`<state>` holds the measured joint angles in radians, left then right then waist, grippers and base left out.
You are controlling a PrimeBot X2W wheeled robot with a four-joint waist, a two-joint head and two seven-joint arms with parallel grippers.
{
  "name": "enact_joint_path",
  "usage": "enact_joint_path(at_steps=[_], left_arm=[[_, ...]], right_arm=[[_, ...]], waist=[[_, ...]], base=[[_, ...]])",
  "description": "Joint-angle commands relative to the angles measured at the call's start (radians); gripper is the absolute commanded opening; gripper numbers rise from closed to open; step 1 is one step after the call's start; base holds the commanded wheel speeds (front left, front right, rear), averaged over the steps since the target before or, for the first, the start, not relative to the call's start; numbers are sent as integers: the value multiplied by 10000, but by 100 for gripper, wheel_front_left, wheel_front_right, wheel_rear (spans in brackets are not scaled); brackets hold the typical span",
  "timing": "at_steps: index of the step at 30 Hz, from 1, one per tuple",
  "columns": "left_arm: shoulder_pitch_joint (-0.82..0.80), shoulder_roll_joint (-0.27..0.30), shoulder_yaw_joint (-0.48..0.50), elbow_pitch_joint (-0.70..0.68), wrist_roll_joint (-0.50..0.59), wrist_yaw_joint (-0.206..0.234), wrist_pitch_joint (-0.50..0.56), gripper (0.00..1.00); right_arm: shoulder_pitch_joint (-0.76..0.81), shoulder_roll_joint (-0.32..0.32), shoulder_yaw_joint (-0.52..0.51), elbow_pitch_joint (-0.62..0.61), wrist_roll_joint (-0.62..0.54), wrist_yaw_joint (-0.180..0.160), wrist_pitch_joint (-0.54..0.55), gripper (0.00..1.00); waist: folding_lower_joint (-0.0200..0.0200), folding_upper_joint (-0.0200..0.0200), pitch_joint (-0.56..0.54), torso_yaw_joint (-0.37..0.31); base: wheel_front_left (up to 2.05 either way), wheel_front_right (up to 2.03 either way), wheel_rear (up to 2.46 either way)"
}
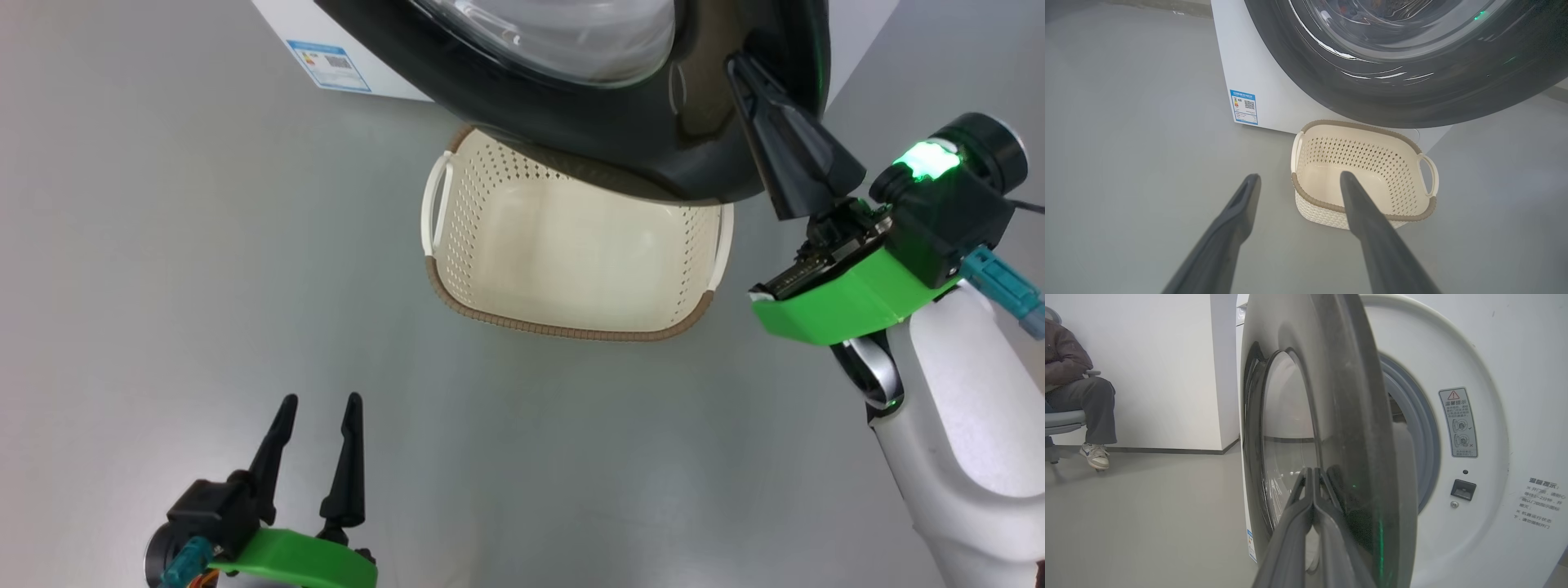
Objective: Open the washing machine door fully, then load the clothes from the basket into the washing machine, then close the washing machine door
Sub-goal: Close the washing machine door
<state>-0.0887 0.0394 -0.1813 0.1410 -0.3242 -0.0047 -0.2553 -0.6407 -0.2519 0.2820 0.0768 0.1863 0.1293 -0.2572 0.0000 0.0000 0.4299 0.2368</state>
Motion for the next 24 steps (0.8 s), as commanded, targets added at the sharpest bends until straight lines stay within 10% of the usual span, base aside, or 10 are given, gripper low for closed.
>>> enact_joint_path(at_steps=[1,24], left_arm=[[-196,108,359,-234,-1,-11,-65,100],[-541,108,544,-267,148,-244,-65,100]], right_arm=[[-188,53,38,-267,-7,14,-46,0],[-1810,-551,-203,-27,-259,14,-46,0]], waist=[[0,0,165,-44],[0,0,1221,-161]], base=[[0,0,0],[0,0,0]])
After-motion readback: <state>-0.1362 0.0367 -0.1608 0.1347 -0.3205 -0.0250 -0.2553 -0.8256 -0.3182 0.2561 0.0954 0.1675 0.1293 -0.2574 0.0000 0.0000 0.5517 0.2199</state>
